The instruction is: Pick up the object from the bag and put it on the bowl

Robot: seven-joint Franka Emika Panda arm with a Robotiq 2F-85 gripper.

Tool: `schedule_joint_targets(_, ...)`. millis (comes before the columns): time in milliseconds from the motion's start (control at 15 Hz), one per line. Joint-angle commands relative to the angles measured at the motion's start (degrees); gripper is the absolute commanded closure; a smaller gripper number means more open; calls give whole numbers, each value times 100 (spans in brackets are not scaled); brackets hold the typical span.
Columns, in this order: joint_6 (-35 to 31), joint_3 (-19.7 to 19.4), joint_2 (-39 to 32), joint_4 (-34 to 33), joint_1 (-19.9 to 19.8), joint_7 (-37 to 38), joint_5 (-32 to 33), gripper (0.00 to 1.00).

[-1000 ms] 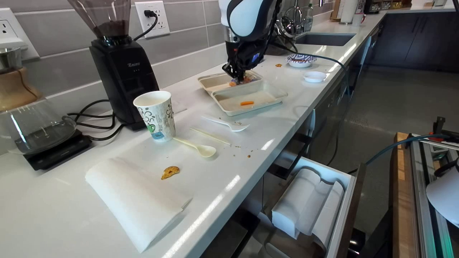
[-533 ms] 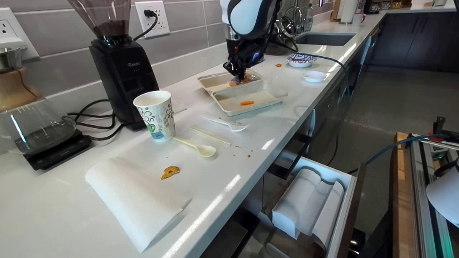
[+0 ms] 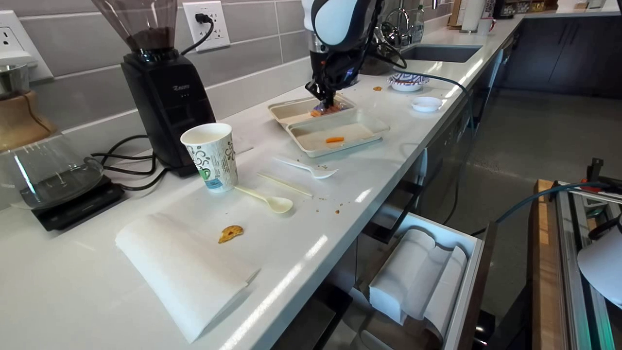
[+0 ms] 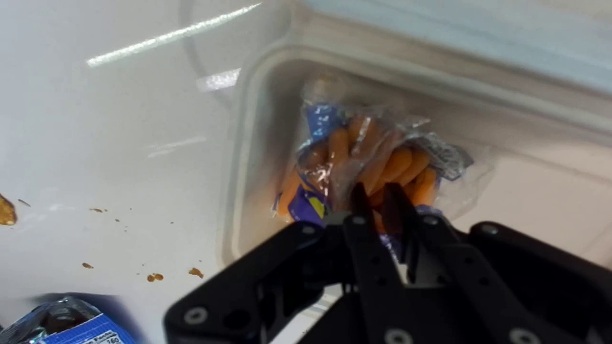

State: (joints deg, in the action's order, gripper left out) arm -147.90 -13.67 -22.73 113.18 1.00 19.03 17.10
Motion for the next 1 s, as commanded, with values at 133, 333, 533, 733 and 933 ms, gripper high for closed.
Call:
schedule_joint_targets(133,208,-17,75,34,-13,14,-12,81)
schedule_joint_targets(333,220,4,74,37,-21,-2,-38,83)
schedule_joint_targets(533,249,-6,59,54,-25,8,-25,82)
schedule_joint_targets(733,342,-10,67,64,-39,14,-12,82)
schedule_joint_targets(933,373,2,72,73,-51,3,-14,83)
